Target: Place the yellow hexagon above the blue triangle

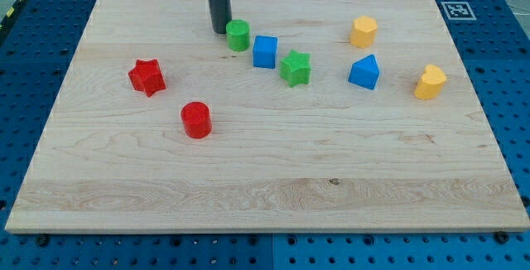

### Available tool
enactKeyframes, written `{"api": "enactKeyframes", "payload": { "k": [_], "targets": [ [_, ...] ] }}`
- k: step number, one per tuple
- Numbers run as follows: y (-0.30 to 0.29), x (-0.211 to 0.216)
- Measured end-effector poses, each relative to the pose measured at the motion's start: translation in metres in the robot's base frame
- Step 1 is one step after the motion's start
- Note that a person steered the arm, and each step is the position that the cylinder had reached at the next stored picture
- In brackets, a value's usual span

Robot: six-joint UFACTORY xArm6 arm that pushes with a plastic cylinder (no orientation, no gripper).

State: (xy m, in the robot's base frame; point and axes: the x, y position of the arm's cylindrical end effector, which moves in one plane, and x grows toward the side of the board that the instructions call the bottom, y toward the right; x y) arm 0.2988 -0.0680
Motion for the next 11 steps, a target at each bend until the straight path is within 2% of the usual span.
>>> {"api": "enactKeyframes", "payload": {
  "k": [3, 4, 6, 7, 8, 9, 10, 11],
  "targets": [
    [0.003, -0.008],
    [0.015, -0.046],
    [0.095, -0.060],
    [0.160, -0.064],
    [0.199, -0.031],
    [0.197, 0.011],
    [0.187, 0.024],
    [0.192, -0.021]
  ]
}}
